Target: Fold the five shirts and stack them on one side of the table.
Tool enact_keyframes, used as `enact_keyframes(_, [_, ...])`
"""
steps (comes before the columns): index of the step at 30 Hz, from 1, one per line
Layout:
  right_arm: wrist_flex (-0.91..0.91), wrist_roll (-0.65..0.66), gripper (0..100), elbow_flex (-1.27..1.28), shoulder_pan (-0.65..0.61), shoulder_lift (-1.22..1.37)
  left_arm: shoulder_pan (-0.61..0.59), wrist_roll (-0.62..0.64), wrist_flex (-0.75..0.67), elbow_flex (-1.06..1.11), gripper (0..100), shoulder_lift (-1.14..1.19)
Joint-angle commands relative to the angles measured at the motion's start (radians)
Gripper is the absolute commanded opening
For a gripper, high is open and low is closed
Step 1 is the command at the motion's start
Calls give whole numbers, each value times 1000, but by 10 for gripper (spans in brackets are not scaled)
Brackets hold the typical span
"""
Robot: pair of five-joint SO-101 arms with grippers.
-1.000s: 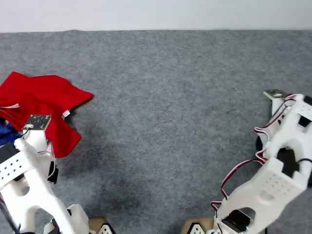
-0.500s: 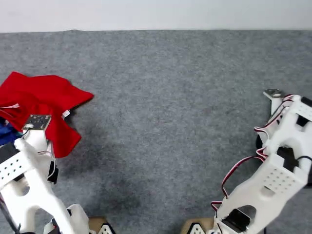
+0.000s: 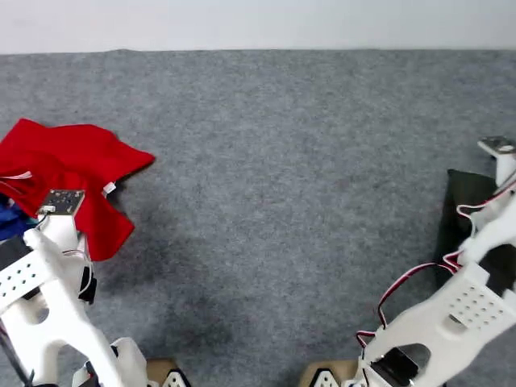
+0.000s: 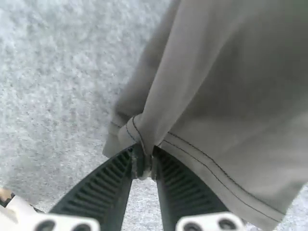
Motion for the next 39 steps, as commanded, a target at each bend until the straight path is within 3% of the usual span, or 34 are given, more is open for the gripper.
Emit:
enact_keyframes(1, [45,23,31,12,10,-68,8,5,-6,-2,5,-23])
enact_keyframes(13, [44,38,31,333,-38,-286,8,5,-6,-2,5,-23])
enact_keyframes(21, [33,32,41,368,-113,-269,8,5,-6,-2,5,-23])
enact_keyframes(29, [39,-71,262,345,-111,-332,8,5,-6,-2,5,-23])
enact_keyframes(35, [33,-68,221,339,-120,-414,8,5,-6,-2,5,-23])
enact_keyframes(39, [39,-72,114,341,-122,-423,8,5,-2,-10,5,-28])
